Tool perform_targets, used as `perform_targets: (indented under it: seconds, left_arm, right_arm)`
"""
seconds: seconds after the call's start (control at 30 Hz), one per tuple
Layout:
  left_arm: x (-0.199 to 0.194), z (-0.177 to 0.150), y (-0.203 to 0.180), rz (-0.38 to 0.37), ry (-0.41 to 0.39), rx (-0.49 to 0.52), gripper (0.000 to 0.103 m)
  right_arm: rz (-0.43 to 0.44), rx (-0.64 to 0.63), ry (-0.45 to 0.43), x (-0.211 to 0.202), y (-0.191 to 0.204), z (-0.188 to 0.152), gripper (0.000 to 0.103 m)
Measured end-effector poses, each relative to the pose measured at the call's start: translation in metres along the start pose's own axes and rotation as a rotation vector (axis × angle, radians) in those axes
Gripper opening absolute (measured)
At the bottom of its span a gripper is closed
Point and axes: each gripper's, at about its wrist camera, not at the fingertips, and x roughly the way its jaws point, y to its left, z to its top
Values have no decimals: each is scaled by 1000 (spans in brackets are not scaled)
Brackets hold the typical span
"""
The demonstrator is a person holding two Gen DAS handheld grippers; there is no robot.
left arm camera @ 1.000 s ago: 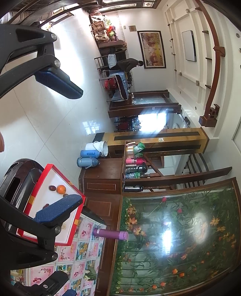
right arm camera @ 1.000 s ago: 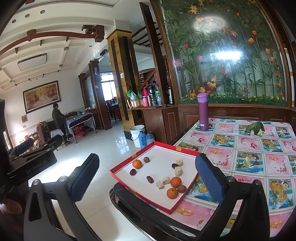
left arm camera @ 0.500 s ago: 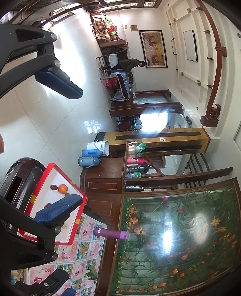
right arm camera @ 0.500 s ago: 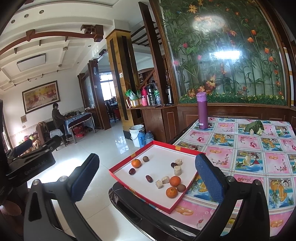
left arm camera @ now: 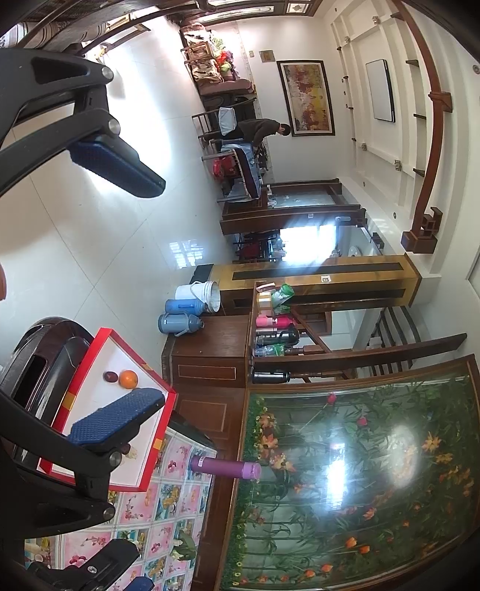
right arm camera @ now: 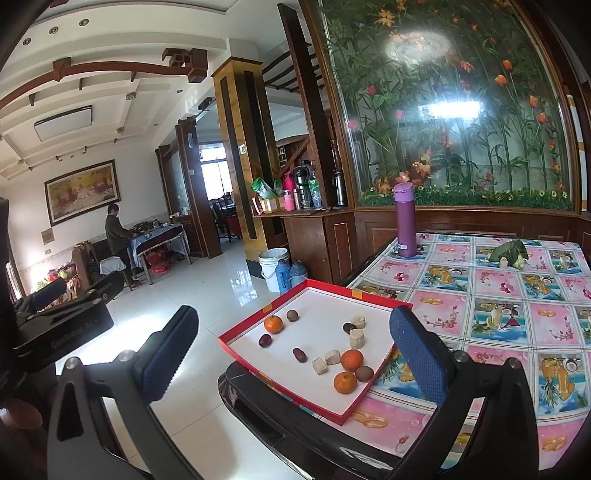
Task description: Organize fruits
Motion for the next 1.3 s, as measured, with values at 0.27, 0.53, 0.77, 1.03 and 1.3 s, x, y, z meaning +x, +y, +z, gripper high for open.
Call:
perform_targets:
  seconds: [0.27, 0.53, 0.77, 1.03, 1.3]
  left_arm:
    - [0, 0, 0, -2, 2, 1, 103]
    - [2, -5, 2, -6, 10, 3, 103]
    - [2, -6, 3, -14, 10, 19, 103]
    - [3, -2, 6, -10, 12, 11, 103]
    - [3, -1, 7, -8, 12, 12, 103]
  right_arm:
    - [2, 2, 5, 1, 1, -1, 103]
    - [3, 2, 4, 2, 4, -2, 103]
    - [2, 2, -2, 3, 6, -3, 103]
    - [4, 5, -3, 3, 7, -3, 103]
    - [4, -4, 4, 8, 12, 2, 103]
